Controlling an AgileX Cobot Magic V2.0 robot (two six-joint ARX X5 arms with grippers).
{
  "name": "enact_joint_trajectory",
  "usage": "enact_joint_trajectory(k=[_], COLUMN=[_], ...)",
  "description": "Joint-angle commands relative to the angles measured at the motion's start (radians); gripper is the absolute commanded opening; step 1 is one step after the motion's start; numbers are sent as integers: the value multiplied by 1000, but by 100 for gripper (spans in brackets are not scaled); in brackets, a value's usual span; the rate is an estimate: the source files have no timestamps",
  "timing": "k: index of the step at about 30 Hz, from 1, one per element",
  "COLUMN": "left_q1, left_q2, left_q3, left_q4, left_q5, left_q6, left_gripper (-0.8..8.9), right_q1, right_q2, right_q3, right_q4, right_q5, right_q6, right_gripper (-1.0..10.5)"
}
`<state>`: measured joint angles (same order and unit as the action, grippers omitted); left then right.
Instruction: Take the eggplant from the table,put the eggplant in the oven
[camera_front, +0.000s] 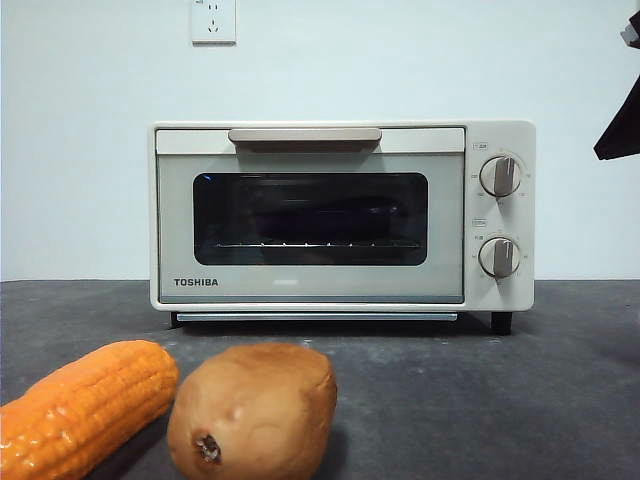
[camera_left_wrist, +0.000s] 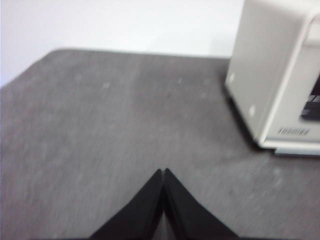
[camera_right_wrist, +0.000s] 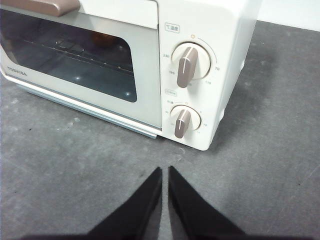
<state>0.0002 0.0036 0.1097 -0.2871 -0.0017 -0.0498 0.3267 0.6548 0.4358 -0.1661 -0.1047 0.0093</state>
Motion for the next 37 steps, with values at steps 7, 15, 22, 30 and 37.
enact_joint_trajectory(k=[7, 15, 22, 30, 37], left_q1=[14, 14, 14, 14, 14], left_q2=[-1, 0, 0, -1, 0], left_q3=[-77, -77, -77, -77, -77], left_q4=[40, 48, 48, 48, 48], left_q5=[1, 1, 1, 1, 1], left_q6=[14, 14, 14, 14, 14], left_gripper=[4, 4, 4, 4, 4], right_q1=[4, 4, 4, -4, -148], right_q2=[3, 3, 3, -128, -419], right_q3=[10, 10, 10, 9, -9], right_q4=[13, 13, 13, -14, -13], right_q5=[1, 1, 1, 9, 24], right_q6=[16, 16, 16, -5, -100], right_gripper=[3, 4, 4, 4, 3])
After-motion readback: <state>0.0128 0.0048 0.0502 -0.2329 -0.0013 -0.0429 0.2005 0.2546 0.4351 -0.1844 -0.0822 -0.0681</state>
